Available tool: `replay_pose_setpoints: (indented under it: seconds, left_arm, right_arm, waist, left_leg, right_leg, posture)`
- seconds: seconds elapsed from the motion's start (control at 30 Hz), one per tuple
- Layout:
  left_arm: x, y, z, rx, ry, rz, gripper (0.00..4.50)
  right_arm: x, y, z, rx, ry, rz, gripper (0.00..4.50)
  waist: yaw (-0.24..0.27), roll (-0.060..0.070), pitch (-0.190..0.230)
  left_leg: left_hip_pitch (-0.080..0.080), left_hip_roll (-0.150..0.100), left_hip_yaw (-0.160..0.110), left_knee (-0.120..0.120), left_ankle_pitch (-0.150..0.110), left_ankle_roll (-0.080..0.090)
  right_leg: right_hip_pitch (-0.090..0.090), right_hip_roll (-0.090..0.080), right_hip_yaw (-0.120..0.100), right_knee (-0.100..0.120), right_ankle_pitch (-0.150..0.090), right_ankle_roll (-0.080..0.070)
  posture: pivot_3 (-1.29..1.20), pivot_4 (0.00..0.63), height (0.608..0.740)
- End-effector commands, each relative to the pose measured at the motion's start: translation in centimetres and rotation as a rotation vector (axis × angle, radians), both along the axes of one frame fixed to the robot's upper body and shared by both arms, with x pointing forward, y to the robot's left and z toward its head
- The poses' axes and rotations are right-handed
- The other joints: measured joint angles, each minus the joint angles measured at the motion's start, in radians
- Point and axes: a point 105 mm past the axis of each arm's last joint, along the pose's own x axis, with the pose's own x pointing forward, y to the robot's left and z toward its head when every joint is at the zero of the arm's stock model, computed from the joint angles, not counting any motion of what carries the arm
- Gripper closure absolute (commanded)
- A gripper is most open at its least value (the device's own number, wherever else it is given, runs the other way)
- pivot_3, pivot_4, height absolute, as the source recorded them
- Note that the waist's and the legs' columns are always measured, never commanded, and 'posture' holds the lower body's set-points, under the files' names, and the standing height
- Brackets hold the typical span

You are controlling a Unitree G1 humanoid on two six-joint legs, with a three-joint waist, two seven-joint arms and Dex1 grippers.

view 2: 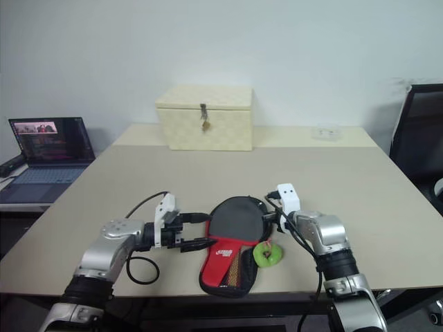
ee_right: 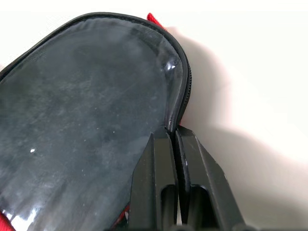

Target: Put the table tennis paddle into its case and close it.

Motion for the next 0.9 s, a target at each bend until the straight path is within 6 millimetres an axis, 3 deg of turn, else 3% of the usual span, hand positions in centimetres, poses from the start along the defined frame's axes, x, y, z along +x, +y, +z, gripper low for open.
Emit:
replay_pose_setpoints:
  seconds: [0.03,0.43,0.53,0.67,0.73,0.8,0.87,0.9]
  left_arm:
    - [0.0,-0.3,1.1,-0.002,-0.057,-0.014,0.00]
    - [0.4,-0.6,0.7,0.015,-0.067,-0.008,0.00]
    - [1.1,-1.2,0.9,0.017,-0.079,-0.015,0.00]
    - [2.6,-2.3,1.2,0.022,-0.107,-0.031,0.00]
    - [3.4,-3.1,1.0,0.072,-0.140,-0.068,0.00]
    - [4.0,-3.6,0.7,0.122,-0.169,-0.094,0.00]
    - [4.5,-4.0,0.3,0.138,-0.174,-0.107,0.00]
    - [4.6,-4.1,0.2,0.140,-0.173,-0.113,0.00]
  right_arm:
    - [1.3,1.3,2.3,-0.013,-0.106,0.037,4.47]
    - [1.8,3.8,2.6,-0.001,-0.123,0.111,4.47]
    - [1.6,3.6,3.1,0.032,-0.129,0.101,3.87]
    - [0.8,3.9,4.2,0.077,-0.143,0.126,2.50]
    - [-0.2,4.1,6.2,0.119,-0.186,0.148,1.87]
    - [-1.3,3.7,7.9,0.093,-0.261,0.192,1.15]
    - [-2.4,3.0,8.2,0.030,-0.304,0.232,0.50]
    - [-2.8,2.7,8.2,0.009,-0.310,0.248,0.50]
  waist:
    - [-0.001,0.000,0.000]
    - [-0.003,0.000,0.000]
    - [-0.003,0.001,0.001]
    - [0.002,0.001,0.001]
    - [0.004,0.001,0.001]
    - [0.008,0.001,0.001]
    - [0.010,0.002,0.001]
    - [0.012,0.002,0.001]
  left_leg:
    - [0.000,0.000,0.000,0.000,0.000,0.000]
    - [0.000,0.001,0.001,-0.001,0.000,0.000]
    - [0.000,0.001,0.001,-0.001,0.000,0.000]
    - [-0.001,0.000,0.000,-0.001,0.000,0.000]
    - [-0.001,-0.001,0.000,-0.001,0.000,0.000]
    - [-0.005,-0.001,-0.002,-0.001,0.000,0.000]
    - [-0.007,-0.002,-0.001,0.000,0.000,0.000]
    - [-0.007,-0.002,-0.001,-0.001,0.000,0.000]
  right_leg:
    - [0.000,0.000,0.000,0.001,0.000,0.000]
    - [-0.001,0.000,0.001,0.002,0.000,0.000]
    - [-0.001,0.000,0.001,0.002,0.000,0.000]
    - [-0.002,0.000,0.000,0.002,0.000,0.000]
    - [-0.002,0.000,0.000,0.001,0.000,0.000]
    - [-0.004,0.000,-0.002,0.001,0.000,0.000]
    - [-0.006,0.000,-0.001,0.001,0.000,0.000]
    - [-0.006,0.000,-0.001,-0.001,0.000,0.000]
  posture:
    - [0.00,0.150,0.740]
    - [0.00,0.150,0.740]
    - [0.00,0.150,0.740]
    - [0.00,0.150,0.740]
    - [0.00,0.150,0.740]
    - [0.00,0.150,0.740]
    - [0.00,0.150,0.740]
    - [0.00,0.150,0.740]
